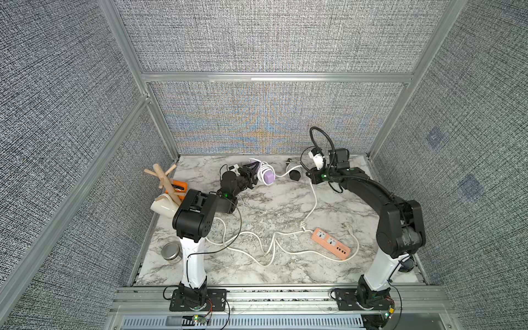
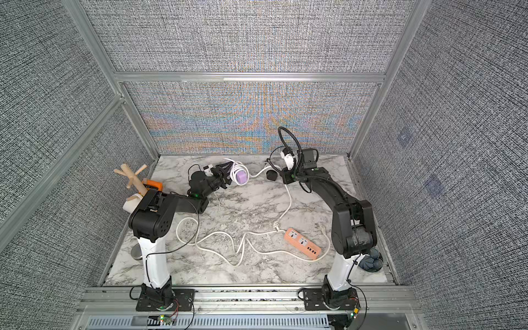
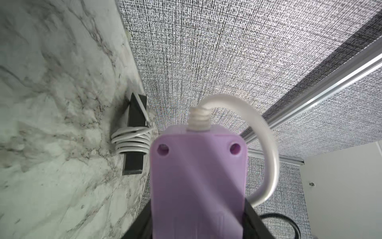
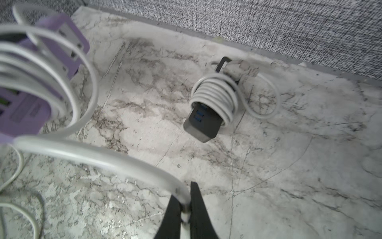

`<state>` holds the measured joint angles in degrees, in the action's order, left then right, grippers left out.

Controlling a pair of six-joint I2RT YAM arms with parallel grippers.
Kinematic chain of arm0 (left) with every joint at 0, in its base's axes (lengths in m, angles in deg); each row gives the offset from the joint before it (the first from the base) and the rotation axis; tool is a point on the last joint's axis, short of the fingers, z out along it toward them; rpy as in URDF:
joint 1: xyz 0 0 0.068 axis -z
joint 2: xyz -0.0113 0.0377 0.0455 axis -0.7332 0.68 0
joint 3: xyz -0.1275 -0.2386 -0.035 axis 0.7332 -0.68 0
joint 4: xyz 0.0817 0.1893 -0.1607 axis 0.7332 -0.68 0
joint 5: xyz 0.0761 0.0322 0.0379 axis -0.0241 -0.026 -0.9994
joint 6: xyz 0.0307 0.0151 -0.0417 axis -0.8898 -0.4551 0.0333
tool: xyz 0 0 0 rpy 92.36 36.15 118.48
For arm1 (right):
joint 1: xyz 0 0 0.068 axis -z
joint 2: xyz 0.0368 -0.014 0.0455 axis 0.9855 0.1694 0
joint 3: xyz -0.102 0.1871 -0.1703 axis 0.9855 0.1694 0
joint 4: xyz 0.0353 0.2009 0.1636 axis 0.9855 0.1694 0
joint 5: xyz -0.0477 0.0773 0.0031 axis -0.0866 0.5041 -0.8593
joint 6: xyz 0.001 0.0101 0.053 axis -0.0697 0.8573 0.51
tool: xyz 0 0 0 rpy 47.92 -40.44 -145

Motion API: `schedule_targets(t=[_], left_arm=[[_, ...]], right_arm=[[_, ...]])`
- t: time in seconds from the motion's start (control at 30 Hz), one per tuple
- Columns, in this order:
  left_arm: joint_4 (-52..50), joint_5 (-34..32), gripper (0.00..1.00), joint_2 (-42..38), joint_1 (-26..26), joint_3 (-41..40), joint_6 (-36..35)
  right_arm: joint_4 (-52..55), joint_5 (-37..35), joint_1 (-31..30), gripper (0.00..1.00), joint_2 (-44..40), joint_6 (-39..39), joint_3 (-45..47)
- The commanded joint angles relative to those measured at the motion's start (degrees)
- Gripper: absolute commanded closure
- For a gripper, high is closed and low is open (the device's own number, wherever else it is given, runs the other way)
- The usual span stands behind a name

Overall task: Unwrap the cord wrapped around the power strip
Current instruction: Unwrap the power cord from the power strip.

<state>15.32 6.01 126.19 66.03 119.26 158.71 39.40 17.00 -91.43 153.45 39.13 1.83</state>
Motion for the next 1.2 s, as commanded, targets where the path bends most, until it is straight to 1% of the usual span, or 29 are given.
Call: schedule_targets(t=[0.0, 0.03, 0.1, 0.17, 0.2, 0.27, 0.33, 0.43, 0.5, 0.53, 0.63, 0.73, 0.8, 0.93, 1.07, 1.13, 1.17], left_arm=[[6.4, 4.4, 1.0, -0.4, -0.1, -1.5, 0.6], [4.3, 4.6, 1.0, -1.1, -0.2, -2.3, -1.3], [-4.1, 4.5, 1.0, -3.6, -0.4, -3.5, -7.2], [-11.2, 3.5, 1.0, -5.9, -0.5, -3.1, -12.5], [-14.3, 2.9, 1.0, -6.5, -0.5, -2.5, -14.5], [-16.9, 1.8, 1.0, -6.5, -0.6, -1.3, -15.8], [-16.7, 0.7, 1.0, -5.6, -0.9, -0.3, -14.8], [-15.9, -1.3, 1.0, -4.8, -1.5, 0.6, -13.1], [-14.8, -2.7, 1.0, -4.8, -2.3, 0.7, -11.5], [-13.9, -3.2, 1.0, -3.3, -2.8, 0.6, -10.4], [-8.1, -4.0, 1.0, -0.8, -4.6, 0.6, -6.0], [-4.5, -4.1, 1.0, 0.1, -5.9, 0.6, -3.4], [-4.3, -3.9, 1.0, -0.4, -6.5, 0.0, -3.1], [-3.1, -3.5, 1.0, -2.2, -7.5, -1.7, -2.4], [-2.2, -2.8, 1.0, -4.2, -9.5, -4.2, -2.0], [-2.3, -2.5, 1.0, -6.8, -11.0, -5.6, -2.2], [-2.5, -2.2, 1.0, -7.6, -11.6, -6.2, -2.4]], right_arm=[[1.5, 2.8, 1.7, 1.0, 1.8, 2.0, -5.7], [2.4, 3.2, 2.1, 1.0, 2.1, 2.1, -7.7], [4.5, 3.4, 2.2, 1.0, 1.9, 1.5, -11.4], [5.8, 4.3, 2.3, 1.0, 0.6, 1.2, -13.6], [6.7, 5.4, 2.2, 1.0, -0.4, 1.0, -14.6], [8.4, 6.2, 2.3, 1.0, -2.6, 0.2, -15.6], [10.5, 4.5, 2.2, 1.0, -5.7, -1.4, -15.8], [14.0, -0.3, 2.4, 1.0, -10.3, -4.7, -14.8], [15.9, -5.3, 2.5, 1.0, -13.2, -7.2, -12.6], [17.3, -7.6, 2.5, 1.0, -14.0, -8.4, -12.0], [23.1, -13.9, 2.7, 1.0, -15.2, -11.4, -10.4], [26.8, -19.6, 3.0, 1.0, -15.8, -13.3, -7.9], [26.2, -23.3, 3.2, 1.0, -16.4, -13.7, -4.4], [23.2, -25.7, 4.2, 1.0, -14.8, -13.0, 0.7], [22.9, -34.3, 4.9, 1.0, -10.1, -11.6, 1.9], [23.1, -38.9, 5.5, 1.0, -9.0, -10.9, 1.3], [23.0, -39.3, 6.0, 1.0, -9.3, -10.6, 0.6]])
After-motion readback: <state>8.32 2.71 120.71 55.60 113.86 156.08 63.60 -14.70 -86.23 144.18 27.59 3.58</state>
